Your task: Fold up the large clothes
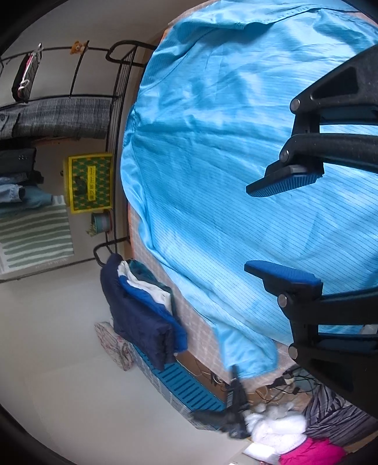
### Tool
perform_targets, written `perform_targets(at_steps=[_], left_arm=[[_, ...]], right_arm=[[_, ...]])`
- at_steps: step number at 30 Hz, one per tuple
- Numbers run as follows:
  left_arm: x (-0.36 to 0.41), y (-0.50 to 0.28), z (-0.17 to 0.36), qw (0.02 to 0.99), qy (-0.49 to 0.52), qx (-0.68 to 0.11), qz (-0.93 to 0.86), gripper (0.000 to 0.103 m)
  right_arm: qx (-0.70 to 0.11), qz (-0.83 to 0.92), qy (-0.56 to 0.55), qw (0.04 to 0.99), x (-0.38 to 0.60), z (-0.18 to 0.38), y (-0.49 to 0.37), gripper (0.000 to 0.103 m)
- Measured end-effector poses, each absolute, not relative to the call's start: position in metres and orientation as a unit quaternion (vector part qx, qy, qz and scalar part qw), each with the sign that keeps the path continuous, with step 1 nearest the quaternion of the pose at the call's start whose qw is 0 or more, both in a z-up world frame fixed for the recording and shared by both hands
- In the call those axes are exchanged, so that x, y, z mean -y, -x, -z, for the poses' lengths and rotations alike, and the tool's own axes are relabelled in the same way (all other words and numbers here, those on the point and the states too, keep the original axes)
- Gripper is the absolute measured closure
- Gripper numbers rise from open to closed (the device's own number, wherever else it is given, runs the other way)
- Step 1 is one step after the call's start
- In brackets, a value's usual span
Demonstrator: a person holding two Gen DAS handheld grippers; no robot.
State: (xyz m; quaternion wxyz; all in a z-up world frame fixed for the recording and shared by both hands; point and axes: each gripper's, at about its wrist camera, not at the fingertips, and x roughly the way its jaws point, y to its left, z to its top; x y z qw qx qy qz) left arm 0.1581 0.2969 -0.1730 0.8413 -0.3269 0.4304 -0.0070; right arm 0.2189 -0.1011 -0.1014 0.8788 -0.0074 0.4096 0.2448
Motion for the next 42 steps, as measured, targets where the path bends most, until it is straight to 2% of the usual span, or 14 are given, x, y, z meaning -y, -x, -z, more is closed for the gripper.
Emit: perform_targets(at_steps=[4,6,10,13,18,24,26,28,29,32,38,39,40,42], left_arm=[[-0.26,-0.149,0.106,0.887,0.254,-0.381,0.064,0.103],[-0.239,-0.143,0.081,0.899,0.225,-0.362,0.098,0.103],[-0.173,-0.127,0.045,0.91,0.134,-0.344,0.19,0.103],[-0.129,-0.114,0.051,0.894,0.084,-0.363,0.249,0.103],[-0.08,-0.092,0.095,0.848,0.031,-0.429,0.31,0.103],[-0.087,-0.082,0.127,0.836,0.043,-0.472,0.278,0.103],[-0.109,-0.087,0.128,0.843,0.07,-0.472,0.248,0.103],[-0.136,-0.088,0.135,0.841,0.109,-0.48,0.224,0.103],[-0.152,-0.089,0.14,0.84,0.13,-0.484,0.209,0.103],[-0.177,-0.096,0.148,0.841,0.16,-0.489,0.167,0.103],[-0.212,-0.106,0.162,0.84,0.221,-0.481,0.114,0.103],[-0.218,-0.106,0.163,0.841,0.228,-0.479,0.107,0.103],[-0.223,-0.108,0.164,0.84,0.234,-0.479,0.101,0.103],[-0.228,-0.109,0.165,0.84,0.245,-0.475,0.096,0.103]], right_arm=[[-0.429,-0.254,-0.03,0.866,0.107,0.105,-0.229,0.057],[-0.436,-0.259,-0.054,0.86,0.112,0.103,-0.238,0.062],[-0.435,-0.269,-0.091,0.854,0.126,0.093,-0.251,0.065],[-0.431,-0.269,-0.118,0.853,0.141,0.086,-0.262,0.065],[-0.435,-0.263,-0.133,0.851,0.163,0.089,-0.271,0.067],[-0.459,-0.281,-0.122,0.834,0.157,0.099,-0.286,0.066],[-0.462,-0.299,-0.107,0.828,0.144,0.098,-0.292,0.061],[-0.468,-0.324,-0.098,0.816,0.126,0.102,-0.297,0.034],[-0.473,-0.33,-0.096,0.811,0.118,0.106,-0.298,0.029],[-0.508,-0.358,-0.086,0.779,0.08,0.133,-0.295,0.031],[-0.579,-0.39,-0.073,0.712,0.005,0.201,-0.289,0.054],[-0.584,-0.393,-0.077,0.706,-0.001,0.208,-0.288,0.065],[-0.59,-0.395,-0.085,0.699,-0.007,0.214,-0.287,0.081],[-0.593,-0.399,-0.104,0.692,-0.01,0.218,-0.283,0.102]])
